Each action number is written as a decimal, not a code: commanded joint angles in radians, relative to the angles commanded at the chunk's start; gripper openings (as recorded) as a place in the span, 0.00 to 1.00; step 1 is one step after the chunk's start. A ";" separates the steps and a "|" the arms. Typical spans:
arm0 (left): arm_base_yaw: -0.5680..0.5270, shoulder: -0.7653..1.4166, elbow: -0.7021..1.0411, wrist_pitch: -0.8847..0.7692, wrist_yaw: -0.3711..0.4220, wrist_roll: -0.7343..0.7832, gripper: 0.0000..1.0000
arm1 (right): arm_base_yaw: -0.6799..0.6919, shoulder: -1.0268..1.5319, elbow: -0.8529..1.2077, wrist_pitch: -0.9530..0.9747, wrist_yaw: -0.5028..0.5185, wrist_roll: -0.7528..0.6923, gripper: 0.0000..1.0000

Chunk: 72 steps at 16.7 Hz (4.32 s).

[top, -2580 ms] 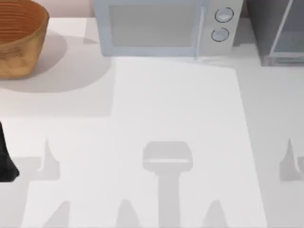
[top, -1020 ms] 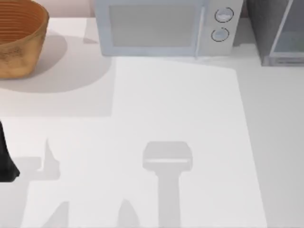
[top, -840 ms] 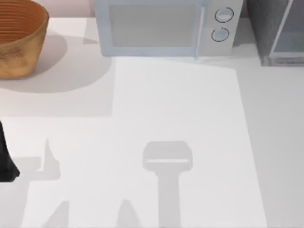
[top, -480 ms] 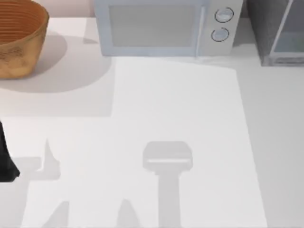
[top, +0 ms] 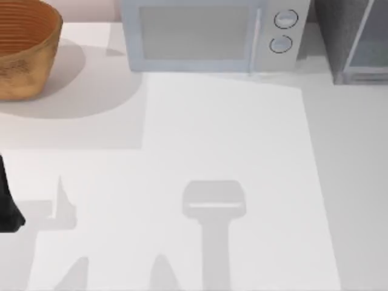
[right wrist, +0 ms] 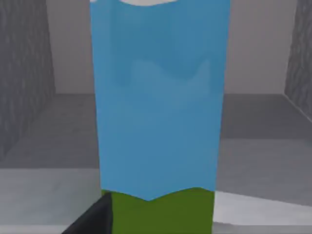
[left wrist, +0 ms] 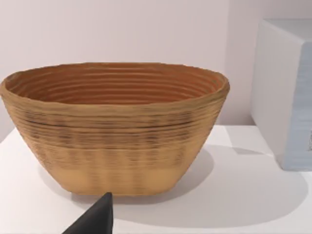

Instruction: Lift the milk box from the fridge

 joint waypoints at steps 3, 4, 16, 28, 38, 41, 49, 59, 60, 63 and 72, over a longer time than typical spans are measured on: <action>0.000 0.000 0.000 0.000 0.000 0.000 1.00 | 0.083 0.073 0.184 -0.105 0.083 0.001 1.00; 0.000 0.000 0.000 0.000 0.000 0.000 1.00 | 0.106 0.090 0.227 -0.133 0.106 0.002 1.00; 0.000 0.000 0.000 0.000 0.000 0.000 1.00 | 0.157 0.177 0.408 -0.237 0.158 0.001 1.00; 0.000 0.000 0.000 0.000 0.000 0.000 1.00 | 0.176 0.256 0.572 -0.322 0.178 0.000 0.77; 0.000 0.000 0.000 0.000 0.000 0.000 1.00 | 0.176 0.256 0.572 -0.322 0.178 0.000 0.02; 0.000 0.000 0.000 0.000 0.000 0.000 1.00 | 0.176 0.256 0.572 -0.322 0.178 0.000 0.00; 0.000 0.000 0.000 0.000 0.000 0.000 1.00 | 0.173 0.239 0.575 -0.336 0.178 0.002 0.00; 0.000 0.000 0.000 0.000 0.000 0.000 1.00 | 0.174 0.119 0.604 -0.490 0.176 0.003 0.00; 0.000 0.000 0.000 0.000 0.000 0.000 1.00 | 0.174 0.123 0.600 -0.487 0.176 0.005 0.00; 0.000 0.000 0.000 0.000 0.000 0.000 1.00 | 0.173 0.090 0.560 -0.472 0.165 0.005 0.00; 0.000 0.000 0.000 0.000 0.000 0.000 1.00 | 0.123 -0.156 0.170 -0.338 0.120 0.006 0.00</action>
